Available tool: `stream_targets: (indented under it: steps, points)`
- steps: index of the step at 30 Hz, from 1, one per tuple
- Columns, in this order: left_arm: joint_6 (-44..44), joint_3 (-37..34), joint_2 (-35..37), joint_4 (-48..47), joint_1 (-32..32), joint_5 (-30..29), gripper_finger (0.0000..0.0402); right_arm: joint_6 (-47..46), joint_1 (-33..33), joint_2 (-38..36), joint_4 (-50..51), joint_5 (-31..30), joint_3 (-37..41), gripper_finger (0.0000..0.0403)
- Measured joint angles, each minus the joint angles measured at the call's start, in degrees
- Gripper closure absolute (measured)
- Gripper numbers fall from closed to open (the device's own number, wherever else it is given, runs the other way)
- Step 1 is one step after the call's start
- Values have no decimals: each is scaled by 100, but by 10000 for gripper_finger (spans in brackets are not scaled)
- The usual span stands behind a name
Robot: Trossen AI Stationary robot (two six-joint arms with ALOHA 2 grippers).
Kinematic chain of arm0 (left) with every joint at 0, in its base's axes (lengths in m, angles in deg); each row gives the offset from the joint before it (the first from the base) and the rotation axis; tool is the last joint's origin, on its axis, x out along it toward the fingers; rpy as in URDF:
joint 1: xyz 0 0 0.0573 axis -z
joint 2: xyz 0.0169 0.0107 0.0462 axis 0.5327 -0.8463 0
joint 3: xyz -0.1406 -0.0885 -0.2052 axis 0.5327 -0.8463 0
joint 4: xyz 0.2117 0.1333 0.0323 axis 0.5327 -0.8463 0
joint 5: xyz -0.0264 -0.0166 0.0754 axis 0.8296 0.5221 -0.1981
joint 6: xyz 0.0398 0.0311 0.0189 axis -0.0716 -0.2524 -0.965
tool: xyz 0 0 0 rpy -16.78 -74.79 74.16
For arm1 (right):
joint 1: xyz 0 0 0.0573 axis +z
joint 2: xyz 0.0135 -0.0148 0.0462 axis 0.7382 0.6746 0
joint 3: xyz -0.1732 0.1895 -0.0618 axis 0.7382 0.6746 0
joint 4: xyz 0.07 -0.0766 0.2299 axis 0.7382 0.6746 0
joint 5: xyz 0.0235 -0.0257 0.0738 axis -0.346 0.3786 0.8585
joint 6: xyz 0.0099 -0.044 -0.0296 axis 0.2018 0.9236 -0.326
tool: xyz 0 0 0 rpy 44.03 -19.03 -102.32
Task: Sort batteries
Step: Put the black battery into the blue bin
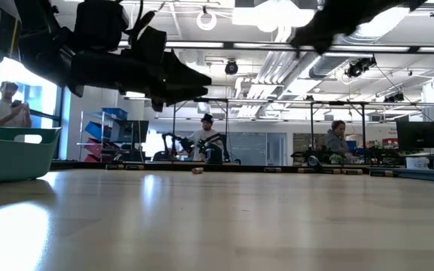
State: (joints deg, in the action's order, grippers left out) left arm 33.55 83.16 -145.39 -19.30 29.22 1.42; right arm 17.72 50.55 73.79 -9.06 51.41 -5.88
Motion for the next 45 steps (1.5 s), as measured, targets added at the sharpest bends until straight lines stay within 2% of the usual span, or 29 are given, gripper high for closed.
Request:
stream_targets:
  steps: [6, 13, 20, 24, 31, 36, 45]
  points:
    - [350, 0, 0, -144, 97, -73, 229, -2004, 1282, -641, 1944, -248, 0, 376]
    - [393, 0, 0, -164, 327, -497, 229, -4852, 2947, -498, 3843, -38, 2, 376]
    - [358, 0, 0, -141, 352, -753, 229, -6751, 3955, -54, 3909, 914, 8, 376]
    - [355, 0, 0, -138, 343, -758, 229, -7509, 4424, 133, 3840, 986, 11, 376]
    - [349, 0, 0, -138, 343, -758, 229, -8376, 5015, 552, 3662, 732, 11, 376]
    - [285, 0, 0, -138, 343, -758, 229, -8403, 5068, 824, 3662, 1032, 13, 376]
    - [196, 0, 0, -109, 372, -757, 229, -8217, 5066, 1101, 3683, 713, 15, 376]
